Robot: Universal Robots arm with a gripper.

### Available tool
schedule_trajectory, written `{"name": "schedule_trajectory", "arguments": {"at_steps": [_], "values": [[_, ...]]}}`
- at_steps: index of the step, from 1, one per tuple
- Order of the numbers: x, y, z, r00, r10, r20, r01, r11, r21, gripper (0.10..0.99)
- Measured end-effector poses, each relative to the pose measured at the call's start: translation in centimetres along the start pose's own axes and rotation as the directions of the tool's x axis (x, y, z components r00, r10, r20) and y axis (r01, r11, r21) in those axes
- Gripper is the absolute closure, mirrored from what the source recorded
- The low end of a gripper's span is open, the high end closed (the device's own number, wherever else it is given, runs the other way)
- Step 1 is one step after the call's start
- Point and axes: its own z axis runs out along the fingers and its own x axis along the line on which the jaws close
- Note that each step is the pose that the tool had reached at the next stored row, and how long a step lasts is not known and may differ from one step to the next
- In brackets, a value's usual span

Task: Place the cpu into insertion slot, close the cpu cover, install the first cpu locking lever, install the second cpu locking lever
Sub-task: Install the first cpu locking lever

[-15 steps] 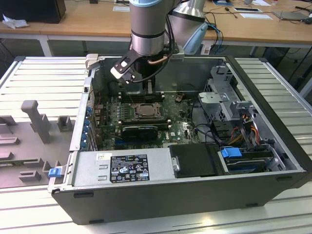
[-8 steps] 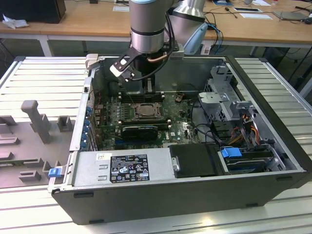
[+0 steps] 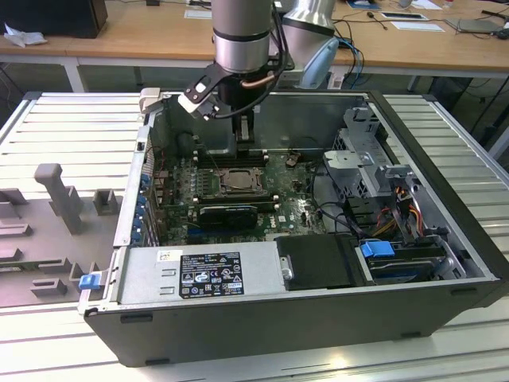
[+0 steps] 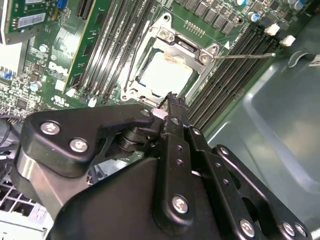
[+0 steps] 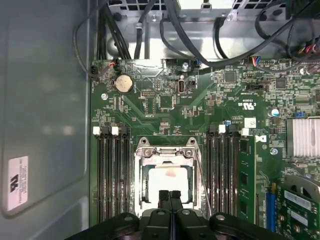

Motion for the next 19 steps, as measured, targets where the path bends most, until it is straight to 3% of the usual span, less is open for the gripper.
{"name": "schedule_trajectory", "arguments": {"at_steps": [2, 4, 5, 8, 10, 19], "values": [[0.02, 0.03, -0.59, 1.0000, 0.000, 0.0000, 0.000, 1.0000, 0.000, 0.980], [0.07, 0.11, -2.01, 1.0000, 0.000, 0.0000, 0.000, 1.0000, 0.000, 0.980], [0.08, 0.12, -2.15, 1.0000, -0.002, -0.0002, 0.002, 1.0000, 0.000, 0.980], [0.08, 0.11, -2.16, 0.9973, -0.073, -0.0038, 0.073, 0.9973, 0.002, 0.980], [0.08, 0.11, -2.15, 0.9919, -0.127, -0.0070, 0.127, 0.9919, 0.004, 0.980], [0.08, 0.11, -2.14, 0.9764, -0.216, -0.0124, 0.216, 0.9764, 0.006, 0.980]]}}
